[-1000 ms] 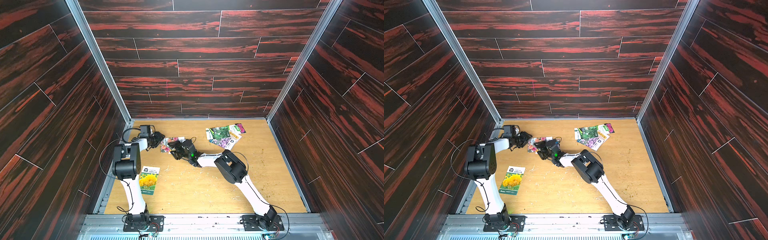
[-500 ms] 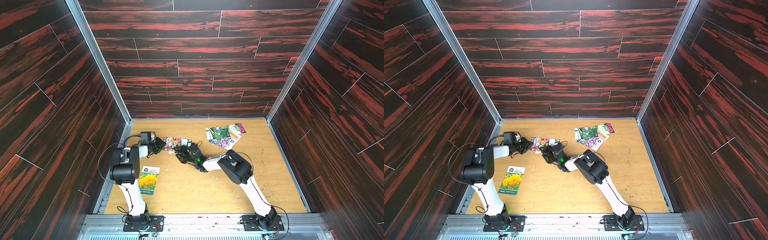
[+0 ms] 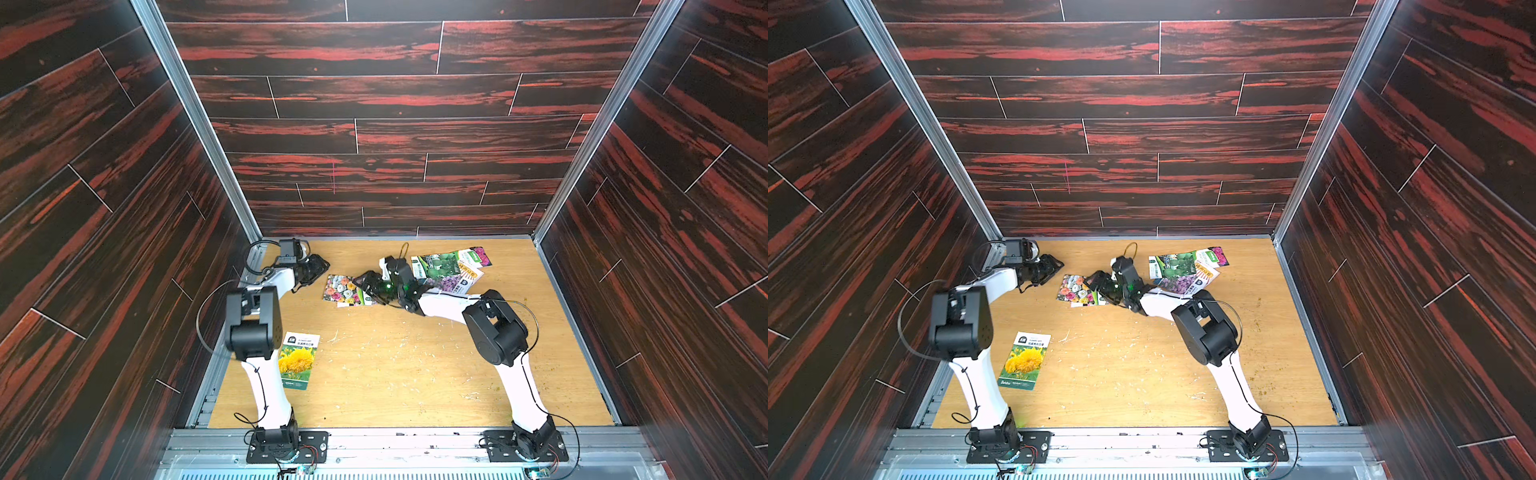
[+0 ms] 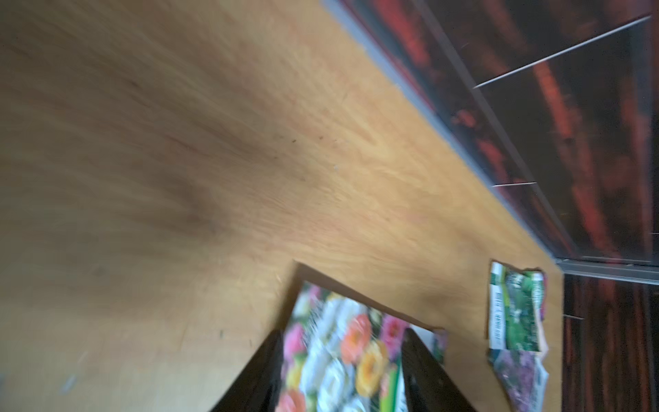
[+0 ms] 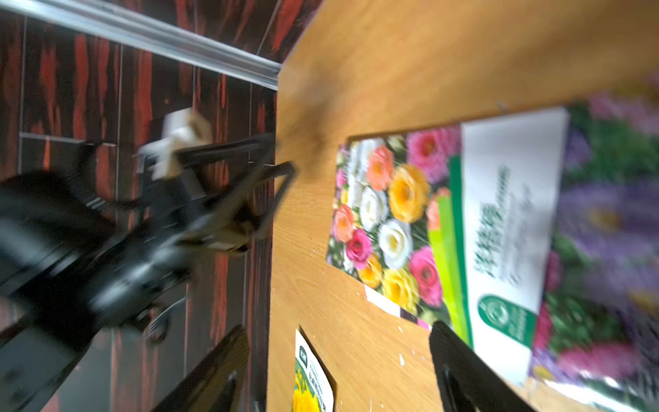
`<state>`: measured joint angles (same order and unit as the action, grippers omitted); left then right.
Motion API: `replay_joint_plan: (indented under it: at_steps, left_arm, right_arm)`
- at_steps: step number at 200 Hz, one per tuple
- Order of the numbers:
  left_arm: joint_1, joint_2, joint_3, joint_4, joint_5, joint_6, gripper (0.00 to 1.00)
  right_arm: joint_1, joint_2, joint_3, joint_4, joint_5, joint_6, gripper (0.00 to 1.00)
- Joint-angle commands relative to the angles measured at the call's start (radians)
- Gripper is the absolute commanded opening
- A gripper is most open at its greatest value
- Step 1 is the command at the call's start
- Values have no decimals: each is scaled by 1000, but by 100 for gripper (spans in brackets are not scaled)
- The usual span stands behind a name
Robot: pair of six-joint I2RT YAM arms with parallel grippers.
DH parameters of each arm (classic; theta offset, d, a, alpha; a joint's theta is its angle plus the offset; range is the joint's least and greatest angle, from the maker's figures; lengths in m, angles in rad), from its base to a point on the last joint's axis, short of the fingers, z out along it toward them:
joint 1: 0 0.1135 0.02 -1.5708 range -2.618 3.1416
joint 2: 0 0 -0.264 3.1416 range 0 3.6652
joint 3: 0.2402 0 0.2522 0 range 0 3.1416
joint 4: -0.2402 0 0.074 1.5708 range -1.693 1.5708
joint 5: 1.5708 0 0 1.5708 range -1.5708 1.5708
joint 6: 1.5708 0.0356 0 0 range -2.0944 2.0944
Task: Arrange the seed packets in a row
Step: Pick up the seed packet from the center of the board.
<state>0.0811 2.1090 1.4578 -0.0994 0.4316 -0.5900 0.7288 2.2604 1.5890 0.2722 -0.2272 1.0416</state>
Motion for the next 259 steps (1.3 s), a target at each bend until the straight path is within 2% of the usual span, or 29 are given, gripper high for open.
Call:
replay_joint_plan:
  at_steps: [1,43,71,99,115,150,182,209,219,246,259]
  left_arm:
    - [6,55,62,-103,41,71,54]
    - [5,114,113,-130,126,81,54]
    - [-3,103,75,-96,200,58,53]
    - [-22,89,16,-67,225,34,48]
    - [-28,77,-32,-17,244,1,39]
    - [-29,9,-162,146,292,-94,0]
    - [-29,-67,-267,313,327,-212,0]
    - [-31,-190,-350,348,241,-213,0]
    - [-32,-230,-361,345,236,-196,0]
    - [-37,-326,-322,154,196,-41,0]
    - [-37,-345,-301,85,227,21,0]
  right_arm:
    - [-15,63,42,-201,-11,-135,82]
    - [-52,116,111,-314,-8,-175,82]
    - [-66,161,159,-361,-28,-184,82]
    - [-70,219,221,-379,-84,-188,82]
    - [-70,225,218,-367,-98,-189,82]
    - [-80,204,165,-315,-112,-178,82]
    - [-96,184,106,-245,-162,-140,82]
    - [-102,92,1,-177,-133,-146,82]
    - [-106,45,-40,-162,-135,-159,82]
    - [-139,-93,-194,-85,-188,-184,82]
    - [-168,-162,-281,-36,-233,-192,82]
